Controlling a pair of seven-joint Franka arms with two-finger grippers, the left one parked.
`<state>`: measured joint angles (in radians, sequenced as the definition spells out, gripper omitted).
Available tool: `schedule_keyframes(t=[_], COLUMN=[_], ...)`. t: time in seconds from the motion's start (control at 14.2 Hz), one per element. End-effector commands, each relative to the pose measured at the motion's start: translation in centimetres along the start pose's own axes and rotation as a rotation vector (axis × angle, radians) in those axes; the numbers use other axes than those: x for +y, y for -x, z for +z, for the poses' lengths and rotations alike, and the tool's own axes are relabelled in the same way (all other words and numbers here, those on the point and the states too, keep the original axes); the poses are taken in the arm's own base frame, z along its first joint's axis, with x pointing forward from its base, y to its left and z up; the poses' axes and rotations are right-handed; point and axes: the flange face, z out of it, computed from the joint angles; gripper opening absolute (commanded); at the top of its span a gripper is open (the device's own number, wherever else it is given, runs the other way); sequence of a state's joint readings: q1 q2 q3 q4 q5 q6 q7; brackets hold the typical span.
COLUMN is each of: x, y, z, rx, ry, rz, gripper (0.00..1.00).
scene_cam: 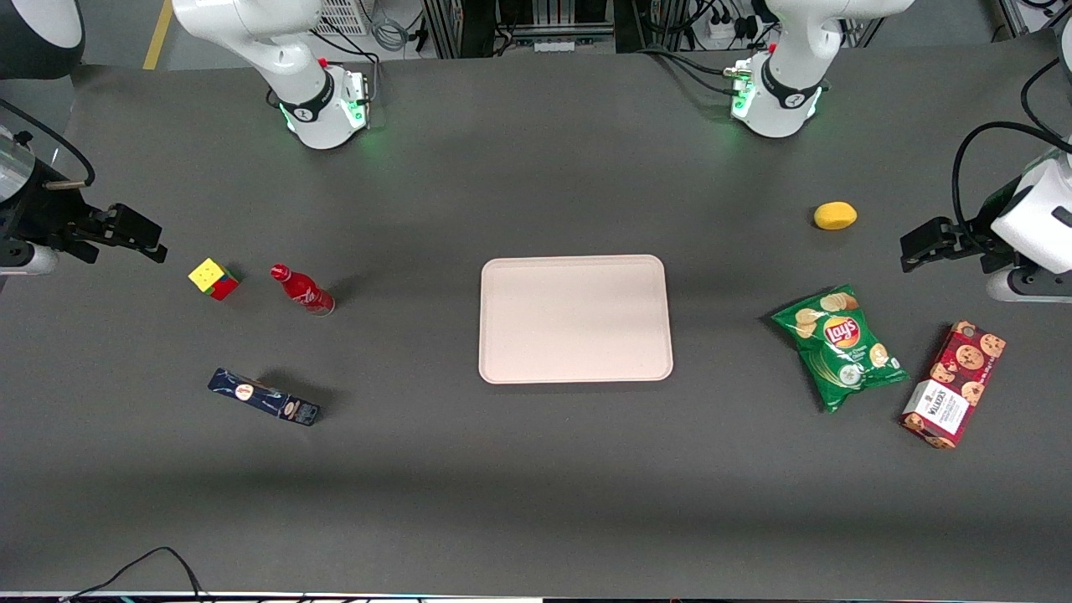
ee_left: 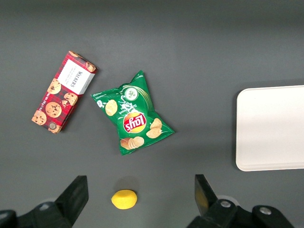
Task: Place coke bottle on tray
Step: 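Move the right gripper down over the red Coca-Cola bottle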
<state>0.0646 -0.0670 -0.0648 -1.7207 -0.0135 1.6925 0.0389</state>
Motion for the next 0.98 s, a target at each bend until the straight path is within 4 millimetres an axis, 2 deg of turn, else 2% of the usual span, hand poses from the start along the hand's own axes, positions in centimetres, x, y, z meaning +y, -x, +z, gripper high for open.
schedule_keyframes(t=[0.0, 0.28, 0.63, 0.91], x=[-0.2, -0.7, -2.4, -2.9], y=[-0.5, -0.4, 1.1, 4.8], z=[-0.6, -0.1, 4.2, 9.9], rx=[0.003, -0.008, -0.053, -0.027], ry=[0.013, 0.007, 0.009, 0.006], rz=[-0.006, -0.013, -0.012, 0.000], gripper=[1.00, 1.00, 1.00, 1.00])
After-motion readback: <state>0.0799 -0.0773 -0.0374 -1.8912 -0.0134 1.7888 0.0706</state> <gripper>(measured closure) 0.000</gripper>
